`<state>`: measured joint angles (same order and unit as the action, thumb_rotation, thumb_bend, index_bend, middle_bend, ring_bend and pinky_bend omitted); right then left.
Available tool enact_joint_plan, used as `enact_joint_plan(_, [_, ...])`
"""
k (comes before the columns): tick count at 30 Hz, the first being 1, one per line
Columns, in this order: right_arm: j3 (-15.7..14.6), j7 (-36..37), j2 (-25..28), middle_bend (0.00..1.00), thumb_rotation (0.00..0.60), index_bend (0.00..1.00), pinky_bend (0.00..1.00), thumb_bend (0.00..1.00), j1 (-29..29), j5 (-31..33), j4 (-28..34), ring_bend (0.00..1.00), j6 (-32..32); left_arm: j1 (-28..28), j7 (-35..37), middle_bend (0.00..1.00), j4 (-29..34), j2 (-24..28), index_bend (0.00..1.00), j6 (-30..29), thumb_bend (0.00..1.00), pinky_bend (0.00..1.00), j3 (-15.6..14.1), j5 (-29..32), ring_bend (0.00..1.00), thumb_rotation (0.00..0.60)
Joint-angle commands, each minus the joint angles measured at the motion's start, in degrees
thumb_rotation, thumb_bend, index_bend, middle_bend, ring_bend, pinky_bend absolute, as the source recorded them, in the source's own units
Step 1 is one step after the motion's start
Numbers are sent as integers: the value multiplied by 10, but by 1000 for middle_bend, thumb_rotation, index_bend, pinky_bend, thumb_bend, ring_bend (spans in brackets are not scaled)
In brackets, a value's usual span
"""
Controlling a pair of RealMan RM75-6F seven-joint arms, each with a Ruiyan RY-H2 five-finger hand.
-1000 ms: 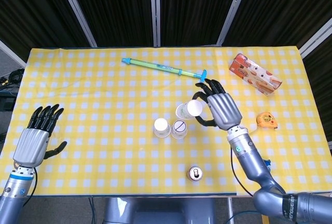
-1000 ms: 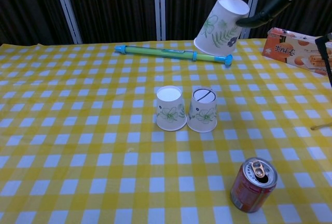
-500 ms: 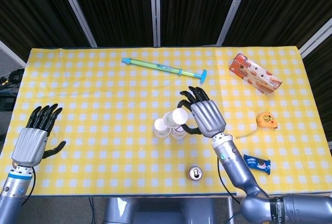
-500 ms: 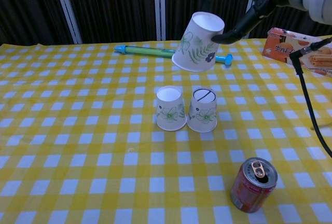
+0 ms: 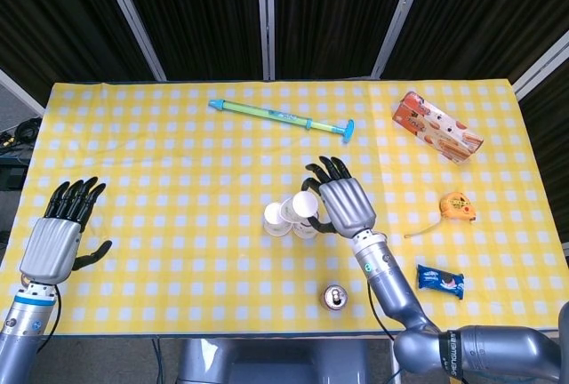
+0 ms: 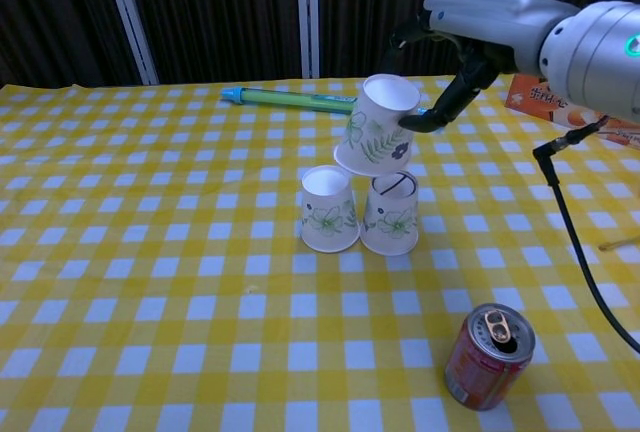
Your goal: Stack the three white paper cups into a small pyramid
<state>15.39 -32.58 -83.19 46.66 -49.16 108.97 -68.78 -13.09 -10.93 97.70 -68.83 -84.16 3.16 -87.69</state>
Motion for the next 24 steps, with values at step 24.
enact_joint_plan(24, [-4,18,-36,147,600,468,45,215,7,14,-39,0,15,-4,4,0,-5,-2,0,21,237,0,3,6,0,600])
